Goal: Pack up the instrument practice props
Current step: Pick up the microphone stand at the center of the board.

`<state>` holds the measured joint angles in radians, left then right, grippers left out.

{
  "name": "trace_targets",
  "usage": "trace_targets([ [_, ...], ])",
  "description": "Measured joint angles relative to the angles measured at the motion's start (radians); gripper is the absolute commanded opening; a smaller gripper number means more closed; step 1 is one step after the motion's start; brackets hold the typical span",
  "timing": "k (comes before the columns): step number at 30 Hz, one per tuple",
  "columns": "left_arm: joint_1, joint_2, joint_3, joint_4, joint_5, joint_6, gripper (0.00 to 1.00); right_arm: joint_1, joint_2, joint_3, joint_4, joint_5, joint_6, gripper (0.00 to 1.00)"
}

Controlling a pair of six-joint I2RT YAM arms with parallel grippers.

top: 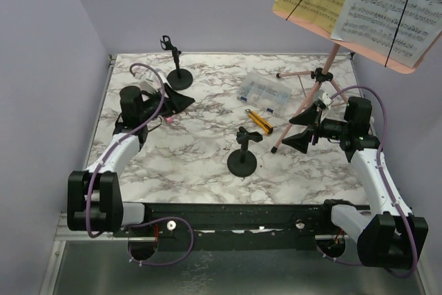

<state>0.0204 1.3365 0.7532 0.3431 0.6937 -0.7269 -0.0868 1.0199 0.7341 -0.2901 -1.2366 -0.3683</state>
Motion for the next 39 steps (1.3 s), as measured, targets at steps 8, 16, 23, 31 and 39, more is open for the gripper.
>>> trace_targets([
  [8, -0.287, -0.172, -0.134, 0.172, 0.032, 0.193, 0.72, 0.000, 0.000, -0.003, 0.000, 0.009, 0.000, 1.00],
  [16, -0.362, -0.196, -0.254, 0.346, 0.060, 0.229, 0.73, 0.000, 0.001, -0.003, 0.000, 0.010, 0.000, 1.00],
  [23, -0.497, -0.196, -0.294, 0.418, 0.057, 0.286, 0.78, 0.000, 0.001, -0.003, 0.000, 0.012, -0.001, 1.00],
  [31, -0.592, -0.195, -0.328, 0.444, 0.020, 0.375, 0.83, 0.000, 0.001, -0.005, 0.000, 0.013, -0.008, 1.00],
  [39, -0.720, -0.103, -0.332, 0.478, -0.092, 0.467, 0.99, 0.000, 0.001, -0.006, 0.000, 0.015, -0.011, 1.00],
])
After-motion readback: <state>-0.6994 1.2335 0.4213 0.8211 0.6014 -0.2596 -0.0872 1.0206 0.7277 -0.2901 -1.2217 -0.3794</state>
